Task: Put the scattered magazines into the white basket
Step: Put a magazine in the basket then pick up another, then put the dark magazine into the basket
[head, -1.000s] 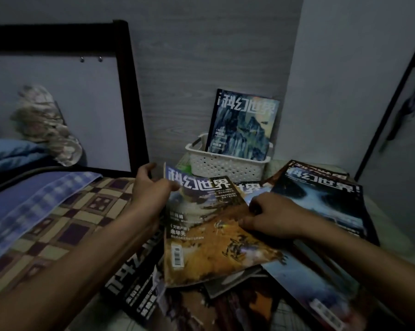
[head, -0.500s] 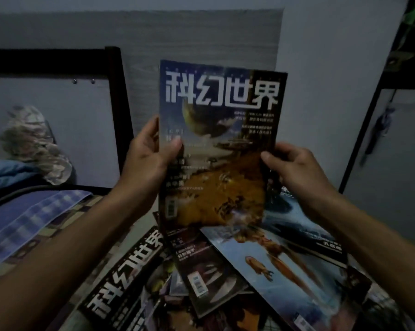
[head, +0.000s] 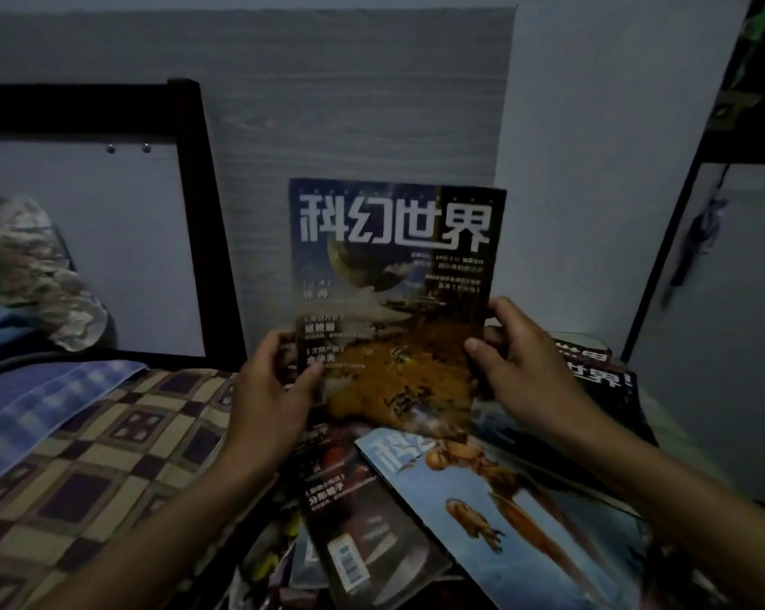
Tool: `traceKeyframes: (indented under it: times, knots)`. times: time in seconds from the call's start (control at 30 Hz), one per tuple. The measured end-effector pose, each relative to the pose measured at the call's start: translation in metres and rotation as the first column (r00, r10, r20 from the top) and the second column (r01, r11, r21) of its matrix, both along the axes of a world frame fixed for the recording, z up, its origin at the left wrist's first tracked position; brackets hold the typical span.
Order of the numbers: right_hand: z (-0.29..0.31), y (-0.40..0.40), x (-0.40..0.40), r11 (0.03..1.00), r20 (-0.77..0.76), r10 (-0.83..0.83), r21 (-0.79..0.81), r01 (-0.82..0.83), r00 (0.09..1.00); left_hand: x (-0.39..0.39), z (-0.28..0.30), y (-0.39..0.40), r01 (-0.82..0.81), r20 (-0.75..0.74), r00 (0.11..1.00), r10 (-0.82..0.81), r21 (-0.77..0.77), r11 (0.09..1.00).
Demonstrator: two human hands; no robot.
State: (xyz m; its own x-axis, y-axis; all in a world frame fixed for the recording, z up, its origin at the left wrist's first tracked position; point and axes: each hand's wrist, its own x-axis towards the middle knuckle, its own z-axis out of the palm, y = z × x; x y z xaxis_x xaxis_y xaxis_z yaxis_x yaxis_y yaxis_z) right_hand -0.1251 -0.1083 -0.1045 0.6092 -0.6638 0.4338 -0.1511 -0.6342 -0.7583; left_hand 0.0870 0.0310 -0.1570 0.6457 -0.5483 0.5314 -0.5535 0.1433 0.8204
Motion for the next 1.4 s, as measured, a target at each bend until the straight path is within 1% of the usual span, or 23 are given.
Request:
traceKeyframes:
  times: [0.07, 0.2, 0.27, 0.33, 0.5, 0.67, 0.73, 0.8, 0.83, 0.9, 0.97, 1.0, 1.03, 1.07, 1.1, 1.13, 1.17, 1.23, 1.27, 1.3, 1.33, 1.37, 1.4]
  knots:
    - [0.012, -0.014, 0.010, 0.999, 0.079, -0.037, 0.028, 0.035, 0.996, 0.011, 0.023, -0.015, 0.000, 0.051, 0.999, 0.003, -0.053, 0.999]
    - [0.049, -0.056, 0.040, 0.988, 0.204, -0.148, -0.015, 0.154, 0.968, 0.032, 0.085, -0.063, -0.027, 0.163, 0.986, 0.044, -0.105, 0.994]
    - [0.066, -0.081, 0.061, 0.982, 0.203, -0.174, -0.034, 0.185, 0.964, 0.047, 0.112, -0.092, -0.038, 0.140, 0.989, 0.046, -0.059, 0.998]
    - [0.071, -0.103, 0.081, 0.976, 0.109, -0.202, -0.055, 0.209, 0.973, 0.067, 0.123, -0.121, -0.097, 0.103, 0.990, 0.094, 0.021, 0.995]
    - [0.027, -0.157, 0.111, 0.954, -0.107, -0.299, -0.001, 0.301, 0.948, 0.100, 0.070, -0.182, -0.148, 0.035, 0.989, 0.144, 0.226, 0.963]
    - [-0.018, -0.188, 0.126, 0.940, -0.160, -0.337, -0.006, 0.341, 0.928, 0.122, 0.023, -0.208, -0.115, -0.037, 0.991, 0.132, 0.293, 0.949]
    - [-0.024, -0.196, 0.128, 0.921, -0.129, -0.377, 0.050, 0.386, 0.917, 0.126, 0.017, -0.213, -0.140, 0.051, 0.990, 0.130, 0.370, 0.918]
    - [-0.025, -0.199, 0.129, 0.893, -0.077, -0.423, 0.134, 0.430, 0.903, 0.120, 0.015, -0.215, -0.239, 0.182, 0.968, 0.175, 0.430, 0.871]
    - [-0.024, -0.196, 0.129, 0.884, -0.067, -0.434, 0.160, 0.439, 0.898, 0.116, 0.014, -0.215, -0.285, 0.220, 0.953, 0.208, 0.416, 0.864]
    - [-0.021, -0.188, 0.127, 0.883, -0.055, -0.425, 0.194, 0.427, 0.904, 0.108, 0.013, -0.212, -0.299, 0.186, 0.951, 0.247, 0.355, 0.886]
    - [-0.017, -0.175, 0.110, 0.905, -0.042, -0.387, 0.174, 0.388, 0.921, 0.094, 0.014, -0.198, -0.296, 0.146, 0.952, 0.268, 0.226, 0.928]
    - [-0.019, -0.168, 0.095, 0.921, -0.034, -0.360, 0.148, 0.361, 0.932, 0.085, 0.012, -0.189, -0.294, 0.181, 0.948, 0.261, 0.183, 0.938]
    - [-0.021, -0.160, 0.073, 0.933, -0.061, -0.336, 0.116, 0.341, 0.940, 0.072, 0.009, -0.180, -0.262, 0.249, 0.944, 0.218, 0.159, 0.952]
    - [-0.027, -0.153, 0.047, 0.942, -0.134, -0.314, 0.077, 0.326, 0.940, 0.056, 0.005, -0.170, -0.192, 0.326, 0.936, 0.131, 0.164, 0.968]
    - [-0.032, -0.145, 0.021, 0.950, -0.275, -0.299, -0.001, 0.311, 0.914, 0.038, 0.002, -0.159, -0.109, 0.399, 0.917, 0.021, 0.197, 0.974]
    - [-0.037, -0.140, -0.006, 0.949, -0.449, -0.310, -0.098, 0.299, 0.838, 0.019, -0.001, -0.149, -0.024, 0.455, 0.885, -0.104, 0.268, 0.963]
    - [-0.040, -0.133, -0.031, 0.935, -0.606, -0.352, -0.189, 0.300, 0.713, 0.000, -0.004, -0.144, 0.054, 0.477, 0.845, -0.242, 0.375, 0.926]
    - [-0.043, -0.123, -0.070, 0.888, -0.760, -0.448, -0.320, 0.330, 0.471, -0.034, -0.004, -0.142, 0.169, 0.409, 0.785, -0.466, 0.582, 0.796]
    - [-0.044, -0.121, -0.086, 0.868, -0.776, -0.475, -0.334, 0.367, 0.416, -0.049, -0.003, -0.143, 0.193, 0.357, 0.770, -0.528, 0.659, 0.727]
    - [-0.043, -0.118, -0.098, 0.864, -0.789, -0.466, -0.308, 0.399, 0.400, -0.061, -0.003, -0.146, 0.186, 0.339, 0.759, -0.556, 0.706, 0.684]
    - [-0.043, -0.115, -0.107, 0.875, -0.791, -0.431, -0.248, 0.415, 0.435, -0.072, -0.002, -0.147, 0.174, 0.336, 0.756, -0.562, 0.723, 0.668]
    - [-0.042, -0.110, -0.113, 0.890, -0.776, -0.380, -0.157, 0.429, 0.504, -0.080, -0.001, -0.148, 0.187, 0.313, 0.774, -0.550, 0.717, 0.671]
    - [-0.046, -0.107, -0.116, 0.902, -0.736, -0.344, -0.086, 0.423, 0.584, -0.086, 0.000, -0.149, 0.238, 0.235, 0.808, -0.540, 0.708, 0.664]
